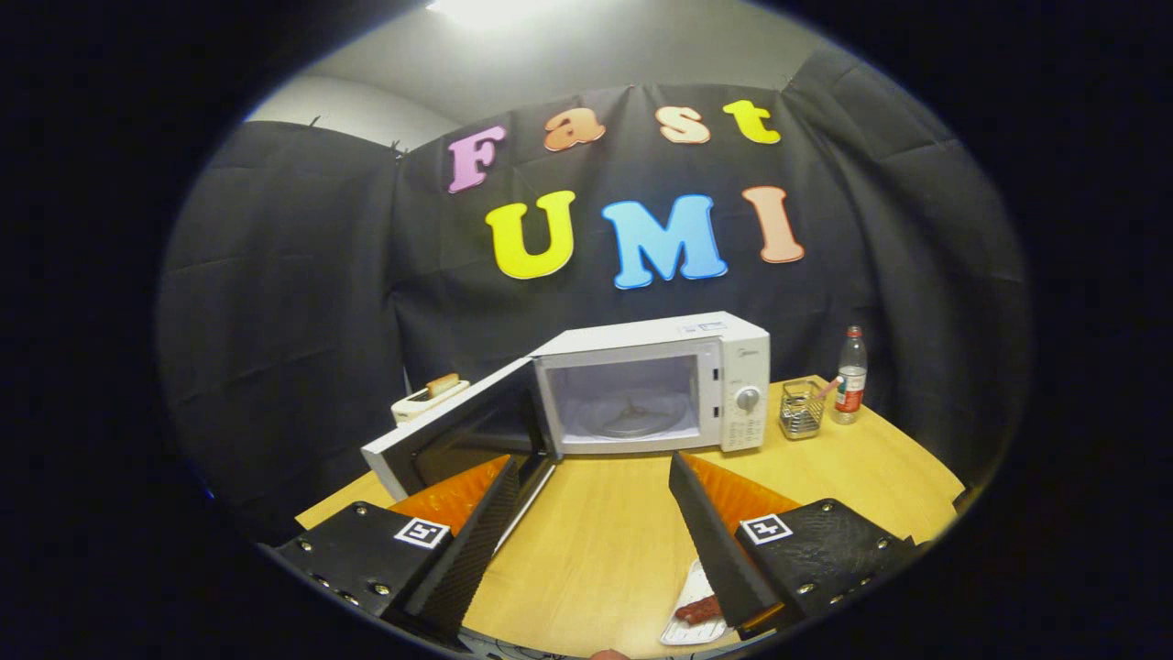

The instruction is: Open the microwave, put the food inside, and close the microwave door.

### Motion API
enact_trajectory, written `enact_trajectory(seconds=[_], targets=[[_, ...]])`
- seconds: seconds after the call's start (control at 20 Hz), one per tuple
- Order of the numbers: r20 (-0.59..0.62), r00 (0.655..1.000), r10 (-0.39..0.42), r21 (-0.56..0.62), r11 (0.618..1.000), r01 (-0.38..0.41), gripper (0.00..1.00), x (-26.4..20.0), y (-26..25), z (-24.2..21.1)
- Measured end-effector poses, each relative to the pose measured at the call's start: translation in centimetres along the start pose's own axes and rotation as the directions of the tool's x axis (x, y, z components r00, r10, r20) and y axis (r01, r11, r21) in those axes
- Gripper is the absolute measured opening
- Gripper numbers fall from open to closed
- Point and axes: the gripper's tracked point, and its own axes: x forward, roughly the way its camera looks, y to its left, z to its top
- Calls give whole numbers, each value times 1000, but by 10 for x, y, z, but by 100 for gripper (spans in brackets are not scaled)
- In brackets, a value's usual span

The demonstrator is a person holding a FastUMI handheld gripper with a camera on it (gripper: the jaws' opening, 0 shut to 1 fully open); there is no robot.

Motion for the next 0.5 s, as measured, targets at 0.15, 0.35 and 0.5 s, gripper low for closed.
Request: enact_trajectory(seconds=[0.15,0.35,0.5], targets=[[-30,997,-64,31,997,65,100,0,-38,-10],[-74,991,-113,93,988,120,100,-5,-71,-23],[-104,985,-139,138,979,152,100,-10,-94,-37]])
